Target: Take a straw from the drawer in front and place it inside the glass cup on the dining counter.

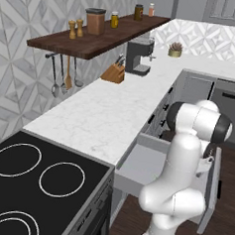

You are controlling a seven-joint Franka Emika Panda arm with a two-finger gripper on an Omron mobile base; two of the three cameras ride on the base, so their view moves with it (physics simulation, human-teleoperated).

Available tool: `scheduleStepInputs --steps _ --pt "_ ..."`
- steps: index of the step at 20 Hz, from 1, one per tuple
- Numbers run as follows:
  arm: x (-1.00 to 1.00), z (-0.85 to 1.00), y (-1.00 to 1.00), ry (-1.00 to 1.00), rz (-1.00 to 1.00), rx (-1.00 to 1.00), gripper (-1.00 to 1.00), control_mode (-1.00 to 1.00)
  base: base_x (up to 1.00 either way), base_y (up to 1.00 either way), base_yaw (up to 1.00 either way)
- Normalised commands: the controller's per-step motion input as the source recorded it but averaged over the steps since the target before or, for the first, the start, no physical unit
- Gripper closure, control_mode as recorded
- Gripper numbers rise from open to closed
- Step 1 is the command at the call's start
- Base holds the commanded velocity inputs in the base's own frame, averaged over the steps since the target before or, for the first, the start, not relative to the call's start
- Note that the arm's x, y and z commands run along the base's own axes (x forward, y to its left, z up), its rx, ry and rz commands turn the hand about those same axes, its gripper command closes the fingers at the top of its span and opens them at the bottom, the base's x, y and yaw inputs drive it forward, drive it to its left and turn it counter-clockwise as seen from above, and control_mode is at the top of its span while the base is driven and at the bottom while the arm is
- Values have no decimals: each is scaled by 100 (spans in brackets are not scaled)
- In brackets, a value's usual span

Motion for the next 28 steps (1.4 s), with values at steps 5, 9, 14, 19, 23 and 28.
scheduleStepInputs --steps 5,9,14,19,23,28 --pt "26 0 49 5 -11 -3 -100 -100 0 0 0" --pt "2 0 39 2 -23 -1 -100 -100 0 0 0" --pt "0 0 17 0 -17 0 -100 -100 0 0 0" --pt "20 0 0 0 6 -4 -100 -100 0 0 0" --pt "5 0 17 0 -5 -8 -100 -100 0 0 0" --pt "0 -4 33 0 -37 -2 -100 -100 0 0 0"
